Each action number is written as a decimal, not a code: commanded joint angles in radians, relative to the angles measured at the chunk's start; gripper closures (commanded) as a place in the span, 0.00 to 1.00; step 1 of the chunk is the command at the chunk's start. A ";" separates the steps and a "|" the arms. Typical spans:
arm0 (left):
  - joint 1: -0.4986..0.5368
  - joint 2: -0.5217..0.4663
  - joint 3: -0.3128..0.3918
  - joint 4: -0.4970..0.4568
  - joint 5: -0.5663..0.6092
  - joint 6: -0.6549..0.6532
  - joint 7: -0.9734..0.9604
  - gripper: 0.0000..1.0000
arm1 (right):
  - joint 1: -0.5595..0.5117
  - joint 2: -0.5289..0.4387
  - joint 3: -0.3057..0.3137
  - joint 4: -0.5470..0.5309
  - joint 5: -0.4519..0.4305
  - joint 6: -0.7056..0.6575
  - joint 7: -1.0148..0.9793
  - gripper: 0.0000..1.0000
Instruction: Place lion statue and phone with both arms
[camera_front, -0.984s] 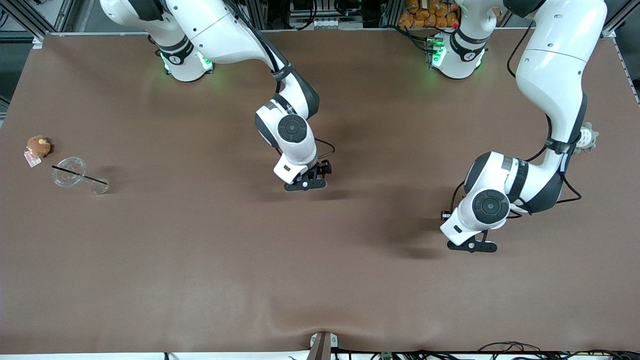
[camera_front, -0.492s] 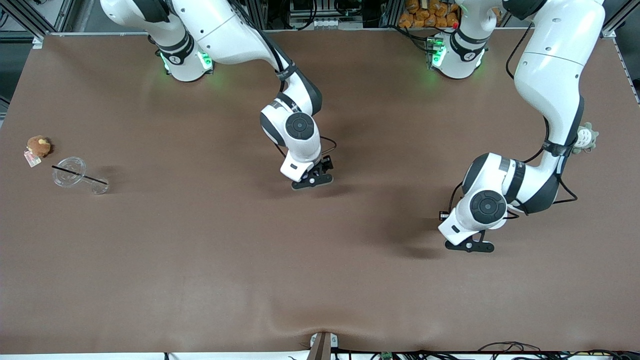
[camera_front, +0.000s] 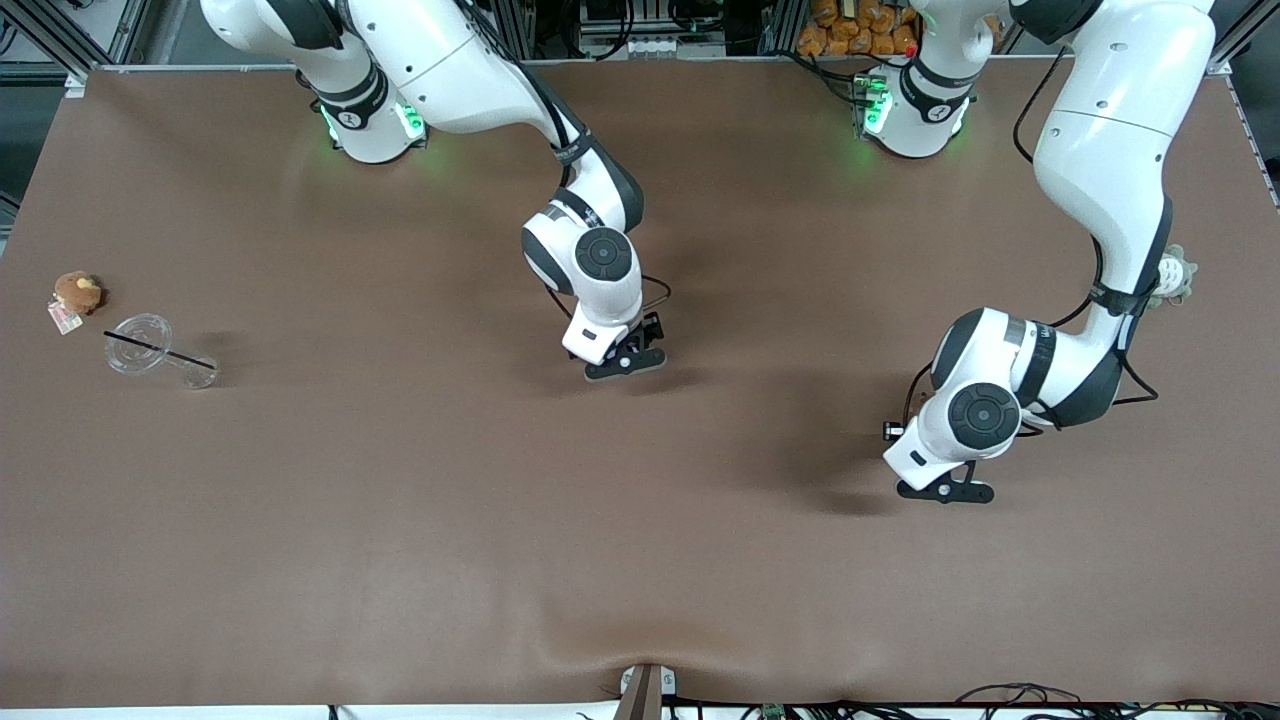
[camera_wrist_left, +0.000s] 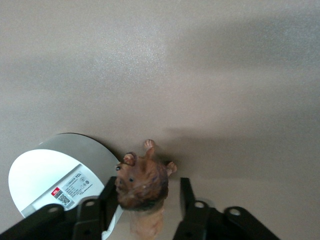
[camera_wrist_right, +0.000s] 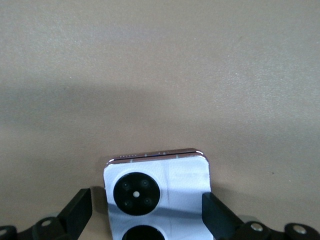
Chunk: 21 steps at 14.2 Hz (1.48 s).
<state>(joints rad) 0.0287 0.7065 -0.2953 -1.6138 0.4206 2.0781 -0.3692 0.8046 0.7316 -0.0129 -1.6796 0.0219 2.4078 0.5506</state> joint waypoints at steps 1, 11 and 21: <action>0.008 -0.021 -0.010 -0.014 0.021 -0.001 -0.002 0.00 | 0.013 0.008 -0.009 0.018 -0.007 -0.015 0.041 0.00; -0.012 -0.136 -0.051 0.041 0.009 -0.159 0.009 0.00 | 0.015 -0.011 -0.010 0.026 -0.062 -0.053 0.049 0.00; -0.013 -0.133 -0.087 0.069 -0.059 -0.207 -0.008 0.00 | 0.018 0.006 -0.009 0.028 -0.115 -0.042 0.063 0.00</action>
<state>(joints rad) 0.0157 0.5747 -0.3767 -1.5476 0.3751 1.8869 -0.3711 0.8082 0.7325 -0.0136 -1.6545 -0.0730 2.3680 0.5821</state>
